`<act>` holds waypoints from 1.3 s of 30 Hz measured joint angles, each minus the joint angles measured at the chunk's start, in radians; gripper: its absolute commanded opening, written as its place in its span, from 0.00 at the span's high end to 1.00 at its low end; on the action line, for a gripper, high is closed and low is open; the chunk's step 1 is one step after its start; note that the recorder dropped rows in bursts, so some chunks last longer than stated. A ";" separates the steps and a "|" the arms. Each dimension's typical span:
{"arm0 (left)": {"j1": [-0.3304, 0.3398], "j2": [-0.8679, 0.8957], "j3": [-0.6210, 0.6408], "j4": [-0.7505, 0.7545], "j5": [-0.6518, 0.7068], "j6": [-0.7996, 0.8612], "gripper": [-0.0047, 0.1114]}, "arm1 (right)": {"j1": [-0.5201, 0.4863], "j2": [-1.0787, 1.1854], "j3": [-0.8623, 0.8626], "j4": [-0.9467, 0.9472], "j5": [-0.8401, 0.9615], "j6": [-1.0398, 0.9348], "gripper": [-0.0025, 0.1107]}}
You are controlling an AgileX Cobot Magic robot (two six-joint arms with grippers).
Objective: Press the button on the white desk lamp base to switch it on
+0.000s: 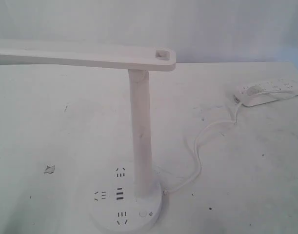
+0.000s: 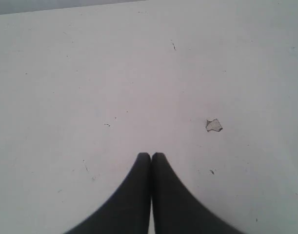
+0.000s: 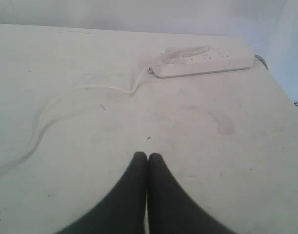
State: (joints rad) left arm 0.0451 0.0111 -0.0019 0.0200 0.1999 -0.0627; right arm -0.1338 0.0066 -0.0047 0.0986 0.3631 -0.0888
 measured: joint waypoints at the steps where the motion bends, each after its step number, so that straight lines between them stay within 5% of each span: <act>1: 0.000 0.000 0.000 0.000 0.000 0.000 0.96 | 0.000 0.000 0.000 0.000 0.000 0.000 0.98; 18: 0.000 0.000 0.000 0.000 0.000 0.000 0.96 | 0.000 0.000 0.000 -0.007 -0.065 0.017 0.98; 28: 0.000 0.000 0.000 0.000 0.000 0.000 0.96 | 0.000 -0.001 0.003 -0.003 -0.565 0.023 0.98; 33: 0.000 0.000 0.000 0.000 0.000 0.000 0.96 | 0.000 -0.002 0.003 0.252 -0.776 0.105 0.98; 37: 0.000 0.000 0.000 0.000 0.000 0.000 0.96 | -0.001 -0.002 0.000 0.384 -0.978 0.338 0.98; 39: 0.000 0.000 0.000 0.000 0.000 0.000 0.96 | -0.001 -0.002 -0.030 0.401 -0.908 0.486 0.98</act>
State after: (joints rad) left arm 0.0451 0.0111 -0.0019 0.0200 0.1999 -0.0627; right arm -0.1344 0.0044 -0.0346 0.5000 -0.5444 0.3972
